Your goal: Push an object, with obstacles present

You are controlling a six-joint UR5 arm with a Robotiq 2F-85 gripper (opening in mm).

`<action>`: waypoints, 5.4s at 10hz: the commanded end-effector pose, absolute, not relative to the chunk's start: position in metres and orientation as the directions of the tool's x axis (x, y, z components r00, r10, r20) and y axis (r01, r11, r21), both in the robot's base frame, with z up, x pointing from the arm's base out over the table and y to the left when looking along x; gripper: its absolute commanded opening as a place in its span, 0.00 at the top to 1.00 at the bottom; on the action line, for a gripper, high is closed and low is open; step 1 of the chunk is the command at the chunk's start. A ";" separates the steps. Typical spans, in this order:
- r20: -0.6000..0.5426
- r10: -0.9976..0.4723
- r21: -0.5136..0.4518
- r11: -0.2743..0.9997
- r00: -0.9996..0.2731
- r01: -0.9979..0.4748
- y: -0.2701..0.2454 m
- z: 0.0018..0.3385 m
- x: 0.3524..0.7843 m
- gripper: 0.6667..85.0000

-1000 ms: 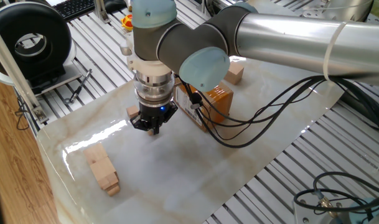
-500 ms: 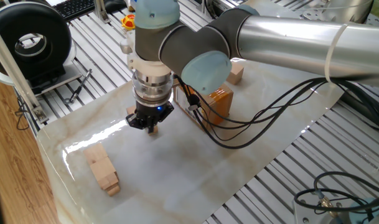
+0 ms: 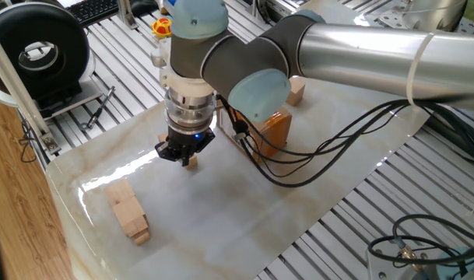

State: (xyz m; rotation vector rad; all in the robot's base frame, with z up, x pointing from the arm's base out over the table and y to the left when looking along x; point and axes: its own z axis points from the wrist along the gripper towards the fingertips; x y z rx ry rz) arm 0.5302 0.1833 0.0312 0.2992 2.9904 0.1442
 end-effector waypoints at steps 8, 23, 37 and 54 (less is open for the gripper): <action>-0.144 0.142 0.094 0.987 -0.979 0.129 0.166 0.014 0.539 0.87; -0.095 0.138 0.066 0.989 -0.986 0.132 0.158 0.043 0.549 0.87; -0.164 0.097 0.059 0.994 -0.982 0.088 0.151 0.036 0.559 0.89; -0.170 0.043 0.056 0.998 -0.984 0.034 0.134 0.036 0.577 0.88</action>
